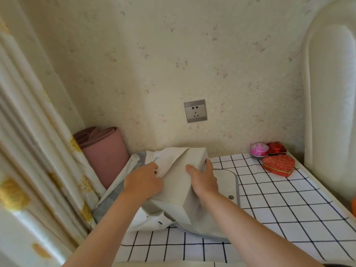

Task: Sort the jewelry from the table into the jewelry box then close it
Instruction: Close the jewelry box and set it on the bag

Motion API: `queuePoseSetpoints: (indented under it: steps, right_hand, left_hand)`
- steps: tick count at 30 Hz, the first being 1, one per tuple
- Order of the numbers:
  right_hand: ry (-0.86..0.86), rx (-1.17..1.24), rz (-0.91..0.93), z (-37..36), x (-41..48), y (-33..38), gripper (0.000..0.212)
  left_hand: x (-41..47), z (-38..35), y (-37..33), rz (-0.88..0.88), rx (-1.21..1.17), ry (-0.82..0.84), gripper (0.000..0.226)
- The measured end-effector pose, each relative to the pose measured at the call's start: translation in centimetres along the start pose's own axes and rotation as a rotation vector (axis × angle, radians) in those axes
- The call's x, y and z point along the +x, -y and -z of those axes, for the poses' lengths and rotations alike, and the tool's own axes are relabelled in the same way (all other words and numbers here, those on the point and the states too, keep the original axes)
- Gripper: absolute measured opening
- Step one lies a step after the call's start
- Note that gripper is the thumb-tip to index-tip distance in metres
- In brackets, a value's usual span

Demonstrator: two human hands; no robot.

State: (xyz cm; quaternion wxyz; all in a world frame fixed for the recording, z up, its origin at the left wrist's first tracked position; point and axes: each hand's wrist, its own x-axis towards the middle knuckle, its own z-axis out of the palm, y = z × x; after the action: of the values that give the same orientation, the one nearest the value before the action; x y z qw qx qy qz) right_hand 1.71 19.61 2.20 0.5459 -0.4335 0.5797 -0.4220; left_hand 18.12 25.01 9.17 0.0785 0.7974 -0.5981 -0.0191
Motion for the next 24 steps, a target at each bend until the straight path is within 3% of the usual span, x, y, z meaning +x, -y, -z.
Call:
queuePoseSetpoints:
  steps: [4, 8, 9, 11, 14, 19, 24]
  right_hand:
    - [-0.019, 0.042, -0.021, -0.9, -0.7, 0.7, 0.088]
    - [-0.036, 0.069, -0.021, -1.6, -1.3, 1.7, 0.087]
    - [-0.040, 0.051, -0.017, -1.7, -1.5, 1.9, 0.087]
    - [-0.031, 0.011, -0.017, -1.9, -2.0, 2.1, 0.088]
    - [0.009, -0.025, -0.031, -2.5, -2.7, 1.8, 0.091]
    - [0.072, -0.101, 0.026, -4.0, -3.3, 1.3, 0.089]
    - [0.089, -0.062, -0.003, -6.2, -3.1, 1.2, 0.079]
  left_hand:
    - [-1.1, 1.3, 0.7, -0.005, 0.160, 0.055, 0.049]
    - [-2.1, 2.4, 1.0, 0.019, 0.110, 0.217, 0.046]
    - [-2.5, 2.5, 1.0, 0.011, 0.051, 0.232, 0.042]
    - [-2.6, 2.6, 1.3, -0.009, -0.079, 0.156, 0.014]
    - [-1.8, 2.9, 1.0, -0.035, -0.223, -0.066, 0.037]
    - [-2.5, 1.6, -0.8, -0.188, -0.271, -0.038, 0.046]
    - [-3.5, 1.1, -0.4, -0.279, -0.533, -0.041, 0.054]
